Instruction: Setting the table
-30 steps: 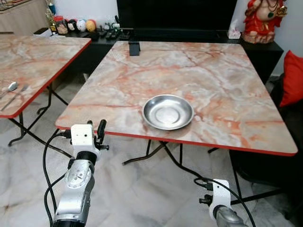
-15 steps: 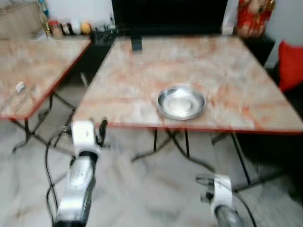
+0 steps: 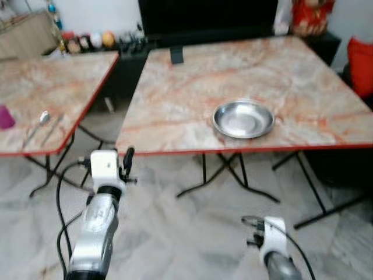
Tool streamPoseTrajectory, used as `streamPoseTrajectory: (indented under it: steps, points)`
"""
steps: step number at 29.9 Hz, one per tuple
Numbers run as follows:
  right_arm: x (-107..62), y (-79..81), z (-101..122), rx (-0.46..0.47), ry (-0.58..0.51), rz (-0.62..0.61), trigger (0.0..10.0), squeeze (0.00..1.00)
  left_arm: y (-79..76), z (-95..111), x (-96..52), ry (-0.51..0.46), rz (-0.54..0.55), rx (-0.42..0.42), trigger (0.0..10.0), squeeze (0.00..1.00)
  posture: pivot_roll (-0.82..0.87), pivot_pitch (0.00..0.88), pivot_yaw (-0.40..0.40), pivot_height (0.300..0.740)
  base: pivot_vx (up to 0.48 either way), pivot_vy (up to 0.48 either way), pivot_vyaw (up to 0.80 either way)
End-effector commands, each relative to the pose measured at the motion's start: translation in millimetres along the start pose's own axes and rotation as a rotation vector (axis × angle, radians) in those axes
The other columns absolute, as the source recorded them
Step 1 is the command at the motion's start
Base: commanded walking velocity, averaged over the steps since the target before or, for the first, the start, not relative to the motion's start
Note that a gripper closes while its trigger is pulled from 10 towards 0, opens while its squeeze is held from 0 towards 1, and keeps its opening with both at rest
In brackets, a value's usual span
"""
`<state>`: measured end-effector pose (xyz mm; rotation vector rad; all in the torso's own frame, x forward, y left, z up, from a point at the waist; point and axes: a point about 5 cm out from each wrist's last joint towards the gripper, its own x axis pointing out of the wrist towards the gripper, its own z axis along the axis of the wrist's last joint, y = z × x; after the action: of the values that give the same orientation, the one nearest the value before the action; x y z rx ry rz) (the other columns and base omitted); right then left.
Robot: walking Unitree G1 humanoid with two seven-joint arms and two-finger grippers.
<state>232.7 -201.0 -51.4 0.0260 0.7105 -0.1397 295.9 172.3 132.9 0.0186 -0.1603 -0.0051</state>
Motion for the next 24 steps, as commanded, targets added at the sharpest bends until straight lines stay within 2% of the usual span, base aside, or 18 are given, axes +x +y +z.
streamPoseTrajectory:
  steps: [1,10,16,24]
  points:
    - [0.2,13.3,1,0.027,-0.021,0.038,10.0,0.00,9.1,-2,-2.7,0.014,0.024,0.017,10.0,0.00,-0.07,0.000,0.057,0.740,0.000,0.364,0.00]
    - [-0.7,12.9,4,0.019,-0.068,0.042,10.0,0.00,5.3,-2,-4.1,0.015,0.016,0.011,10.0,0.00,-0.07,0.000,0.058,0.740,0.000,0.361,0.00]
    - [-1.4,12.9,10,-0.030,-0.132,0.048,10.0,0.00,4.9,-3,-4.6,0.019,0.014,0.011,10.0,0.00,-0.07,0.000,0.058,0.740,0.000,0.361,0.00]
    - [-2.5,13.0,15,-0.021,-0.191,0.051,10.0,0.00,3.5,-4,-5.3,0.023,0.016,0.007,10.0,0.00,-0.07,0.000,0.056,0.740,0.000,0.363,0.00]
